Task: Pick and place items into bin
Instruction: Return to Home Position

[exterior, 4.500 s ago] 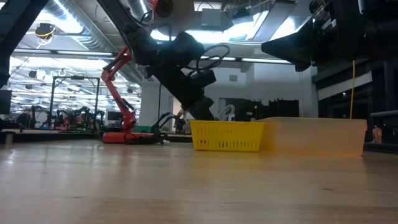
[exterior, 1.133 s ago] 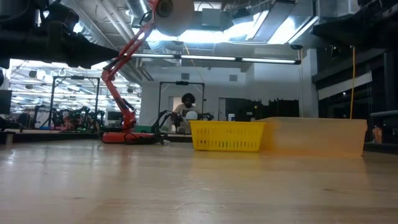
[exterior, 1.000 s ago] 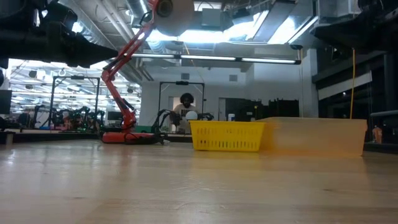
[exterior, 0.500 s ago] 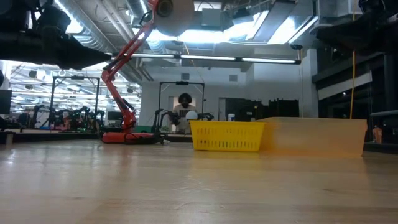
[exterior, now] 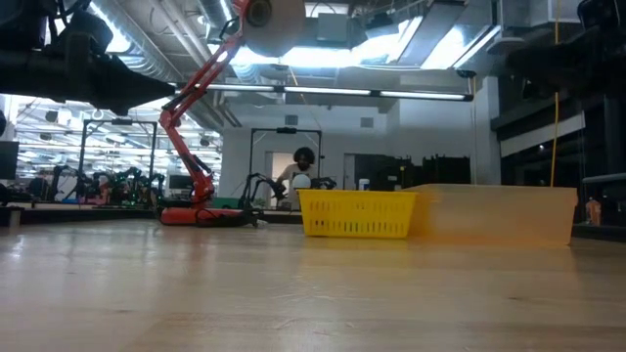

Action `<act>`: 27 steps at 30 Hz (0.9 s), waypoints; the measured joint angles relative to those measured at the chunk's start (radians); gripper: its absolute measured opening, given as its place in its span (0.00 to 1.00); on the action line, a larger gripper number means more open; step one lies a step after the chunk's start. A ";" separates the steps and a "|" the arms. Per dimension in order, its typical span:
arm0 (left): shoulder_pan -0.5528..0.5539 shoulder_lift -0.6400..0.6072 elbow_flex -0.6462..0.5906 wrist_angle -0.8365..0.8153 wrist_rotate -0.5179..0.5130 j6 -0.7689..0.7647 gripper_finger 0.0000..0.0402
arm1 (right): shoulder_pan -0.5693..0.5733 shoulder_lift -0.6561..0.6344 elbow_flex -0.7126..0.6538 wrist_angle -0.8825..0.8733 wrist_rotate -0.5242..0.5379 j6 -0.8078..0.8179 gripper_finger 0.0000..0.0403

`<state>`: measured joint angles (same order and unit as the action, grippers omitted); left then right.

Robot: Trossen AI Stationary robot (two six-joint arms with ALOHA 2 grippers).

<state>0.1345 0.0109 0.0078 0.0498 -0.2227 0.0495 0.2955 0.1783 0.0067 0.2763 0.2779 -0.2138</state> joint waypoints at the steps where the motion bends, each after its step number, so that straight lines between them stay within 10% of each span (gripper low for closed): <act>1: 0.000 0.000 0.000 0.000 0.000 -0.014 0.01 | 0.000 -0.007 0.000 -0.003 0.000 -0.002 0.01; 19: 0.000 0.000 0.000 0.000 0.000 -0.029 0.01 | 0.000 -0.017 0.000 -0.079 -0.003 0.385 0.01; 27: 0.000 0.000 0.000 0.000 0.000 -0.029 0.01 | 0.000 -0.016 0.000 -0.098 -0.002 0.242 0.01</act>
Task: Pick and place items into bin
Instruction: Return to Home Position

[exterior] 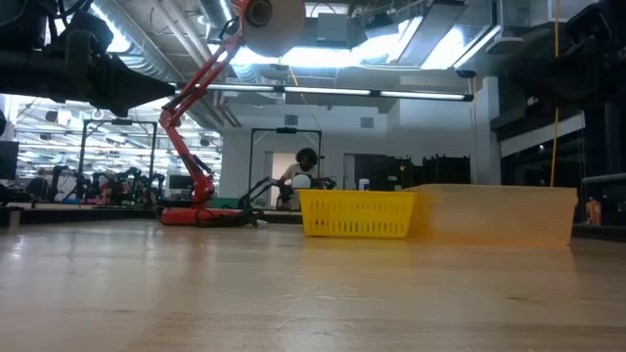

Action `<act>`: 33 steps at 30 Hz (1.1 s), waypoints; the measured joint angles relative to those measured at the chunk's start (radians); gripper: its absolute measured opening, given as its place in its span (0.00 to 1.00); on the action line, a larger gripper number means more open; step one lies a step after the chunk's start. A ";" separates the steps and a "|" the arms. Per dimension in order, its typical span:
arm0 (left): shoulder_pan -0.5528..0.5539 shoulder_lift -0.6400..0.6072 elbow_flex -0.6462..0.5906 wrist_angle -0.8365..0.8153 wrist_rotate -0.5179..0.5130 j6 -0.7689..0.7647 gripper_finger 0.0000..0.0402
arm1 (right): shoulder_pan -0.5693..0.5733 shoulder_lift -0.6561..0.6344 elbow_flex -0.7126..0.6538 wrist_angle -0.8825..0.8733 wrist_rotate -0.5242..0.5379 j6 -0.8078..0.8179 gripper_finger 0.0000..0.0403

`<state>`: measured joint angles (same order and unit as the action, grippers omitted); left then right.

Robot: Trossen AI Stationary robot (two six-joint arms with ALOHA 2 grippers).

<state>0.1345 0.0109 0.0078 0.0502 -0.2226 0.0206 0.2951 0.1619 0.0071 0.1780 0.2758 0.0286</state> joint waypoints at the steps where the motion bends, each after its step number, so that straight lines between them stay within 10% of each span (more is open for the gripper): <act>1: 0.000 0.000 0.000 0.000 0.000 0.000 0.01 | 0.000 0.000 0.000 0.001 0.000 -0.032 0.01; 33: 0.000 0.003 0.000 0.001 0.000 0.000 0.01 | -0.009 -0.155 0.000 -0.112 -0.017 0.043 0.01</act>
